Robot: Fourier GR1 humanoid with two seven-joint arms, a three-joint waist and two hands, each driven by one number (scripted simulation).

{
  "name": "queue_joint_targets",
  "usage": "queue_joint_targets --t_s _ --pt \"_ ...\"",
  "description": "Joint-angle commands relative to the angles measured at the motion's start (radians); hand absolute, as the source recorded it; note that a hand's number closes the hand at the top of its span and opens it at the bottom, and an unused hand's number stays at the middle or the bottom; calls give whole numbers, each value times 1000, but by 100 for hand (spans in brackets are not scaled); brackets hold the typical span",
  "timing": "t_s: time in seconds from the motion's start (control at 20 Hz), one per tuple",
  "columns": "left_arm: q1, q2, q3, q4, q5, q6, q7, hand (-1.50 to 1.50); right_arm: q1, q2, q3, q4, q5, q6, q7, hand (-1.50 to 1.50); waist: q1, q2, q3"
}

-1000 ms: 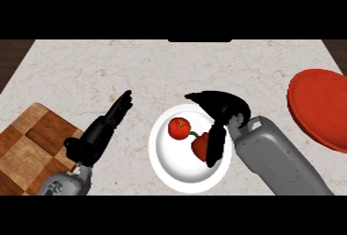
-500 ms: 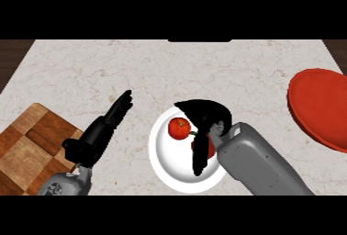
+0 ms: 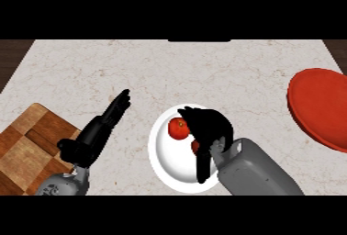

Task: Pick the bell pepper from the plate and place it in the bowl

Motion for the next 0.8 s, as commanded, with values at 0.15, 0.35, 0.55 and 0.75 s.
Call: queue_joint_targets --t_s 0.15,0.35,0.55,0.75 --pt "-53 -29 39 85 -20 -16 -20 0 52 6 35 -64 165 -11 56 -150 -5 1 0" --pt "-9 -37 35 38 -20 -47 -10 0 112 -2 10 -44 238 -14 -4 -150 -1 1 0" --pt "-31 -40 71 117 -24 -82 -64 0 143 45 -7 -22 278 -15 -2 -150 -3 2 0" --pt "16 -42 49 -76 -45 -59 76 0 163 52 -16 109 358 -78 -131 -150 4 1 0"
